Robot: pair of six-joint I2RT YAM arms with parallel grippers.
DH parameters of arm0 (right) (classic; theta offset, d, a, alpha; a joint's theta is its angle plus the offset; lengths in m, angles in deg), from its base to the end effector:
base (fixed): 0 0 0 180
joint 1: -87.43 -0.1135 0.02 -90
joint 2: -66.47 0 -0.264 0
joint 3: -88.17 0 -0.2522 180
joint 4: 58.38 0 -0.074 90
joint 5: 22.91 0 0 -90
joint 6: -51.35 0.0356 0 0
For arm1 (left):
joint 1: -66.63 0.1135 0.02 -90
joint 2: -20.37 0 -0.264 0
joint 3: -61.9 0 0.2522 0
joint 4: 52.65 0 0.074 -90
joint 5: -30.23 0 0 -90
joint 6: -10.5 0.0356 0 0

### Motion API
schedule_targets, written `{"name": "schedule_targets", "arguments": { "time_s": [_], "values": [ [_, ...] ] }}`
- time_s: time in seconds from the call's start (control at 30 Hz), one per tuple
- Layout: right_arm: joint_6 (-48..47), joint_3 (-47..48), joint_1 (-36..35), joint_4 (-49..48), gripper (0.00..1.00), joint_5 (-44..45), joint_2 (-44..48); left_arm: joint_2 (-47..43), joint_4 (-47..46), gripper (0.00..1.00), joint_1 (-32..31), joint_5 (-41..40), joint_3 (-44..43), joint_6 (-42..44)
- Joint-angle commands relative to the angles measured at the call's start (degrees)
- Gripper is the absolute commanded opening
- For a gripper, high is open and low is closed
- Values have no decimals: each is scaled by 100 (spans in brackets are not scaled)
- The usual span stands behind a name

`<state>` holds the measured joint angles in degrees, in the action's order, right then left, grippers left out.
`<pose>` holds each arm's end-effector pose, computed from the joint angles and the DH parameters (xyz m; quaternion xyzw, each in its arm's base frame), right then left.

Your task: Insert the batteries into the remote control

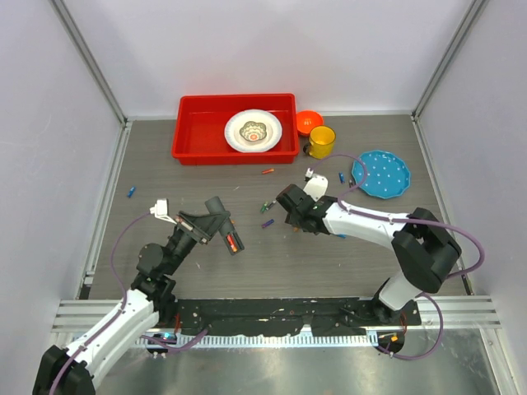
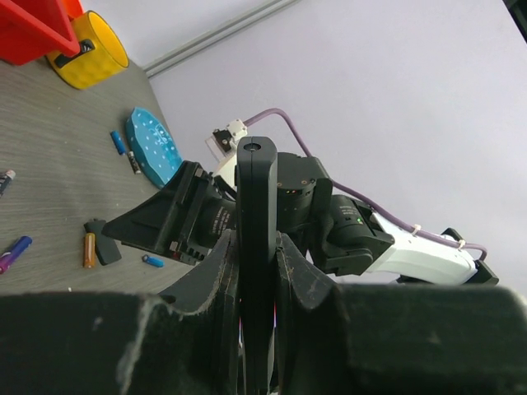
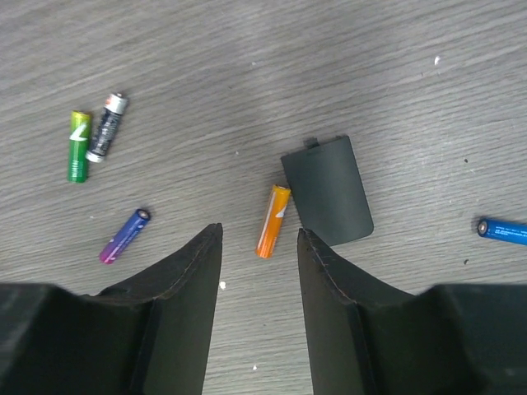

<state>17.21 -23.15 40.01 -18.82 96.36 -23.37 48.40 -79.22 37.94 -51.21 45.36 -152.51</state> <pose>0.2198 0.2134 0.1948 0.1326 0.9289 0.0400 0.3435 0.1199 -0.0716 0.2157 -0.1739 0.5841 -0.6425 0.4646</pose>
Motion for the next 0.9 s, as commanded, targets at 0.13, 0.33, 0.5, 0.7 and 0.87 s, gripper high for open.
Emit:
{"name": "schedule_targets", "arguments": {
  "time_s": [0.13,0.33,0.5,0.7,0.87],
  "values": [
    [92,-78,-31,-155,43,78,-235,36,-475,0,39,58,472,85],
    [13,-69,-22,-286,40,-53,-472,44,-475,0,30,58,489,85],
    [-92,-25,-31,-339,38,-142,-657,-61,-466,0,39,102,490,77],
    [-189,63,-30,-304,36,-168,-789,-140,-361,0,30,67,516,94],
    [-268,72,-22,-286,33,-221,-877,-123,-352,0,30,41,507,103]
  ]
}}
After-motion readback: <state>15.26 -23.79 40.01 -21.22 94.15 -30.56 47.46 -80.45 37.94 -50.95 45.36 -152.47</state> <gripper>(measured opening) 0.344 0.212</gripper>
